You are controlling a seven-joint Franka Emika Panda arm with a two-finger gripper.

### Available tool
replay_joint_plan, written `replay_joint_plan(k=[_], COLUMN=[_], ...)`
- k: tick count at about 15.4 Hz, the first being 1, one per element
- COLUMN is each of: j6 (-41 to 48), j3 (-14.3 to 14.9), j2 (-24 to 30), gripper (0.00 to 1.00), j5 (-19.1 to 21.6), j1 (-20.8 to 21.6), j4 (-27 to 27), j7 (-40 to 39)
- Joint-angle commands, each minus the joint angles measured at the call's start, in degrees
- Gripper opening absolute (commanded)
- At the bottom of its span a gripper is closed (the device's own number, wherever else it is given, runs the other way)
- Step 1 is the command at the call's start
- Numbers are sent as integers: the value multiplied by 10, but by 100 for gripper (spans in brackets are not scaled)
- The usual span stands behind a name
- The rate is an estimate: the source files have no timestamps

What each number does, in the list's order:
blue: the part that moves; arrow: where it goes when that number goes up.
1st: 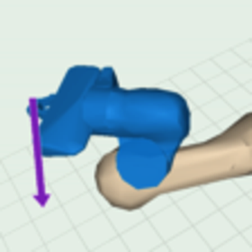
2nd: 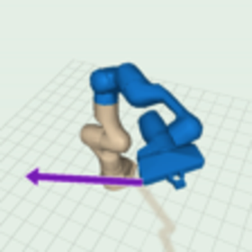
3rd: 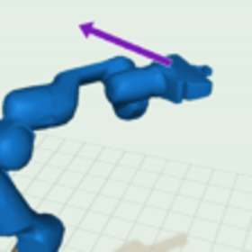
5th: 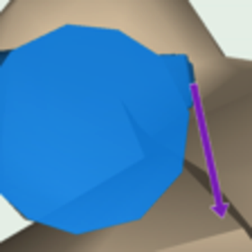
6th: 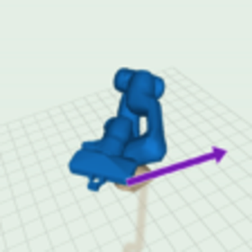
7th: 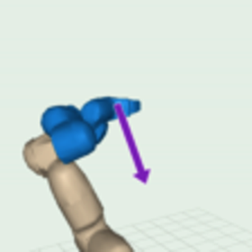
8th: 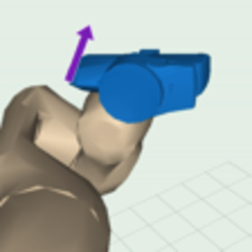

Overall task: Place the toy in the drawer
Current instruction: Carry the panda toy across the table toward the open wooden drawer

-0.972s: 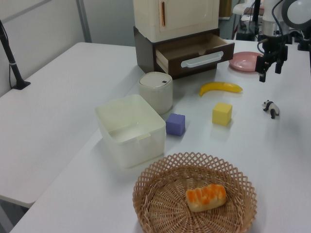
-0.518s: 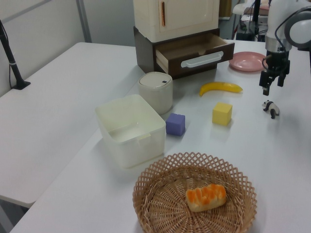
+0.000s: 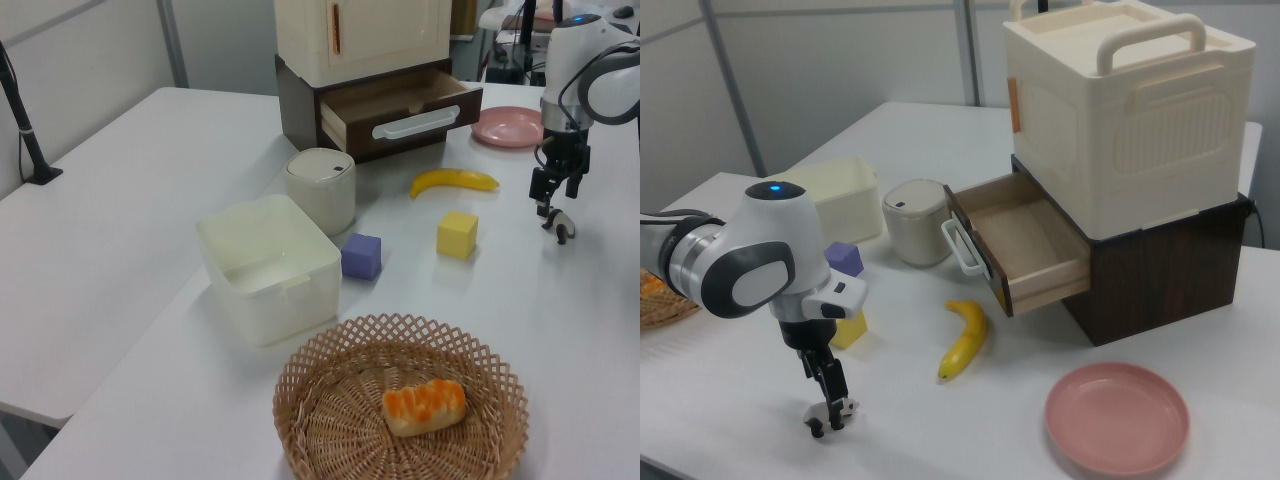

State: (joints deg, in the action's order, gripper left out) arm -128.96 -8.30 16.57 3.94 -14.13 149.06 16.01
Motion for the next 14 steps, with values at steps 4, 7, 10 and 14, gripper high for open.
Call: replay_joint_plan(k=[4,7,10,14], j6=[-49,-59,-60,-59], j3=[-7,-7,-7,-7], j2=[-26,-40,-43,-44], gripper=[100,96,68,46], j5=[7,7,6,6], j1=[-5,-2,0,-1], j4=[33,33,33,32], j7=[-17,-17,-25,-35])
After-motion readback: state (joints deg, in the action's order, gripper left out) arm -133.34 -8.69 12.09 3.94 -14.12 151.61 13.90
